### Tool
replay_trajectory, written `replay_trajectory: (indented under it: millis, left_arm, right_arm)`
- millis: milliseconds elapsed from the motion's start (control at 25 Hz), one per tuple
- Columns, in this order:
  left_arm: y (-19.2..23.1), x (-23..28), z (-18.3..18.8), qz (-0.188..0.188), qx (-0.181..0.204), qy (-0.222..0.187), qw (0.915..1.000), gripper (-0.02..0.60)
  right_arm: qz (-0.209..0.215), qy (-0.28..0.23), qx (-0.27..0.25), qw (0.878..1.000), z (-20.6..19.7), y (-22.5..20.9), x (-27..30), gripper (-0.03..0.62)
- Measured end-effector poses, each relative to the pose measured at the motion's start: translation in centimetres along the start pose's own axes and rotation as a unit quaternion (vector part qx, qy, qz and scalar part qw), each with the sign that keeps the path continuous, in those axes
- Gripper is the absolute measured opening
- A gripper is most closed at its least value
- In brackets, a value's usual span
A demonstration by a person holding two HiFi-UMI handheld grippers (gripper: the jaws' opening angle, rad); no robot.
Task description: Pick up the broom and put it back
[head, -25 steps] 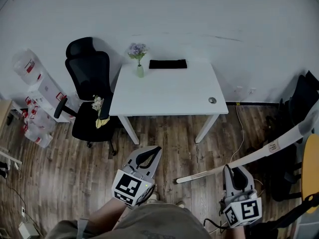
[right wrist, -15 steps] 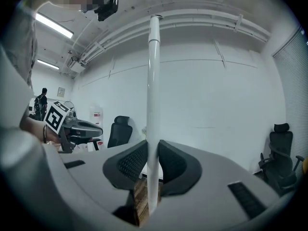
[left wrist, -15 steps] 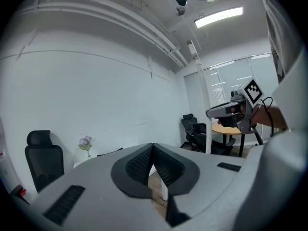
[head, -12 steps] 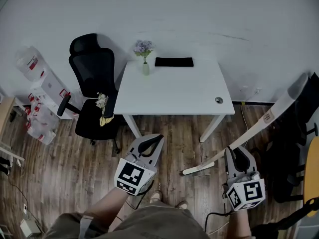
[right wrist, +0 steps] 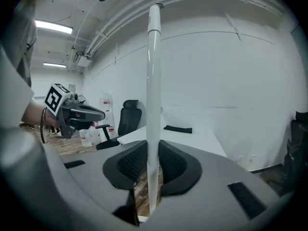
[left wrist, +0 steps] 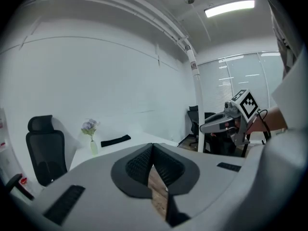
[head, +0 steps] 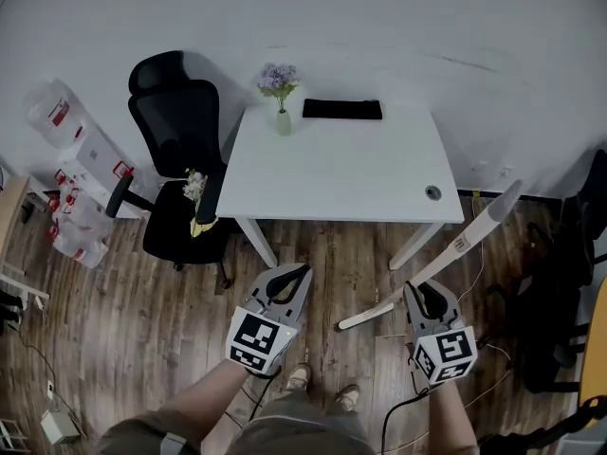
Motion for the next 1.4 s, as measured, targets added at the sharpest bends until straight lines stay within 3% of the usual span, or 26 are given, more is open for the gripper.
replay_trajectory:
  millis: [240,680,840,1080,1200,1400]
  left_arm:
    - [1.4,3.1,-5.4,0.013,-0.016,0.034,0.9992,0.015]
    - [3.7,9.5,-18.8,0.030,-0.035,0.074,0.9962,0.015]
    - [3.8,11.7,-23.4,0.035,-0.045,0.071,0.9958,0.015]
    - [4.2,12.7,-29.6,0.067,-0.047,0.108,0.9907,0.015]
    - [3.9,12.7,-31.0,0.067,-0.047,0.106,0.9909,0.015]
    - [3.9,13.1,-32.1,0.064,-0.045,0.111,0.9908,0.015]
  right_arm:
    - [0.017,0.027,0.012,0.999,-6.2,-0.4,6.5,0.094]
    - [0.010,0.063,0.025,0.998,-20.1,-1.1,17.3,0.094]
    - [0.005,0.080,0.025,0.996,-25.2,-1.4,20.1,0.094]
    - [-0.003,0.106,0.029,0.994,-31.5,-0.9,22.0,0.095]
    - [-0.003,0.115,0.032,0.993,-33.5,-0.7,22.2,0.097]
    - [0.013,0.099,0.032,0.994,-33.4,-0.7,23.5,0.097]
Point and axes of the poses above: the fingertips, and each gripper's own axes: x forward along the fingers, y to its left, z out of its top, the point moved 5 cm from there along -x, backward along the fingers, and after that the axes turned 6 degrees about z, right-handed, at the moved point
